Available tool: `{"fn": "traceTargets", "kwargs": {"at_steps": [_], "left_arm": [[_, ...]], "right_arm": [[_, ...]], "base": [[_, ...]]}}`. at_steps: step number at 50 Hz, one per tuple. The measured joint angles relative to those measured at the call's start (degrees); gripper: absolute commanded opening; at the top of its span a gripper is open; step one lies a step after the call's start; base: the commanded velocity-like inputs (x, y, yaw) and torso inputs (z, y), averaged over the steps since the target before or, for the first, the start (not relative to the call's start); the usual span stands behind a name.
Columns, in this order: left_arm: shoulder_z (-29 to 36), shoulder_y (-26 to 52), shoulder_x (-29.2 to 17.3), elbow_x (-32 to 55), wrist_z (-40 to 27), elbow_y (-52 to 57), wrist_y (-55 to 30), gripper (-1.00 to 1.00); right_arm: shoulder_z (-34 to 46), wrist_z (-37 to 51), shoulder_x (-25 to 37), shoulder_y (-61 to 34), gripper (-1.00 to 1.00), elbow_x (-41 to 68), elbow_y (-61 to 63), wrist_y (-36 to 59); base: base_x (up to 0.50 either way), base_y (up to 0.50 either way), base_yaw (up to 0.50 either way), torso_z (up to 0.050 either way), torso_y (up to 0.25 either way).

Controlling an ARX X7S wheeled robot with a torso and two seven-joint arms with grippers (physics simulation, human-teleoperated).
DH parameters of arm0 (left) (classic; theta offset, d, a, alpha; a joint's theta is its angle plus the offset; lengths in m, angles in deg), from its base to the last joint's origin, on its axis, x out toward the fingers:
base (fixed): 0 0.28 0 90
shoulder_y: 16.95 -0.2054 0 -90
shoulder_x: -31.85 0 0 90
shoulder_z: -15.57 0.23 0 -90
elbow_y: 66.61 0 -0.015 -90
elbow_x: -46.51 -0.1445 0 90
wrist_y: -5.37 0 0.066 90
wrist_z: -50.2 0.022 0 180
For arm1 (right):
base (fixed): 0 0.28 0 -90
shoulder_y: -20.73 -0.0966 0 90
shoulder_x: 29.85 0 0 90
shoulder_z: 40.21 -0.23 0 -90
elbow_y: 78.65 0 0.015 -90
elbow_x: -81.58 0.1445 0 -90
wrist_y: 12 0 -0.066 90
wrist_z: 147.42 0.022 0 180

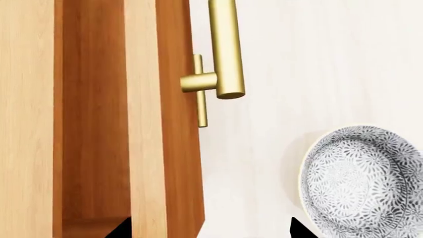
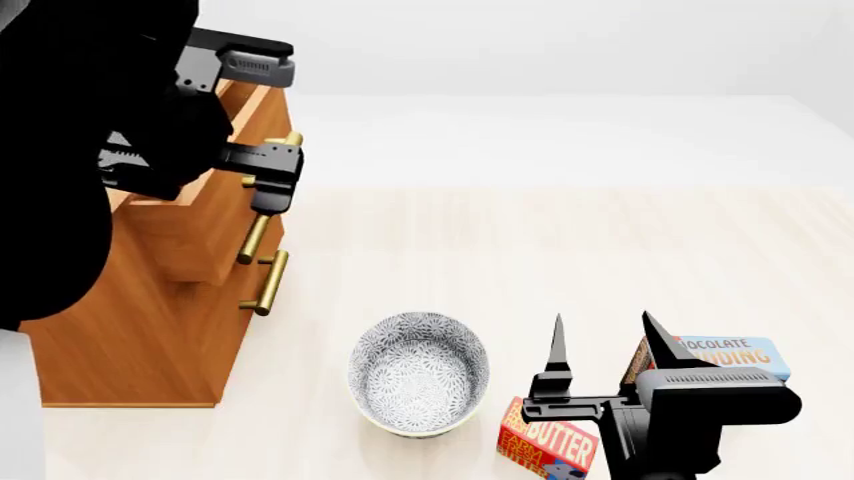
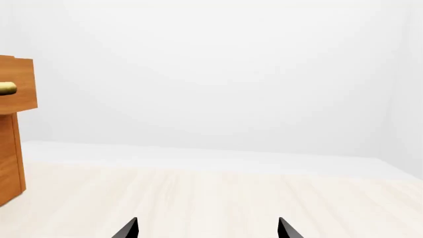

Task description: Put the butter at the back in the top drawer of the cabinet and close it.

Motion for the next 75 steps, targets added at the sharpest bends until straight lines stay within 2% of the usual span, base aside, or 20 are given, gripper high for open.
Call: {"fn": "traceTargets", "kwargs": {"at_steps": [27,49,63,75], "left_arm": [[-10.21,-0.52,-0.18,-9.58,-1.14,0.00,-0.58,1.00],[-13.96,-0.28,-0.52,-7.89,-2.07,0.01,-0.20,1.00],[-24.18,-0.47,-0.63,-10.72,-3.43,0.01,-0.14,1.00],[-38.27,-1.06,-0.77,-19.21,-6.05,0.01,-1.22,1.00]], "right_arm": [[0.08,0.18,0.40,-0.14,1.00,0.60,-0.27,-0.18],[-0.25,0.52,0.89,0.02,1.00,1.25,0.00,-0.17],[-0.59,0.83,1.17,0.15,1.00,1.66,0.16,-0.19],[-0.88,1.13,1.41,0.33,1.00,1.93,0.29,-0.26]], "base": [[0.00,0.00,0.00,0.000,0.000],[0.00,0.00,0.00,0.000,0.000],[0.00,0.00,0.00,0.000,0.000],[0.00,0.00,0.00,0.000,0.000]]}}
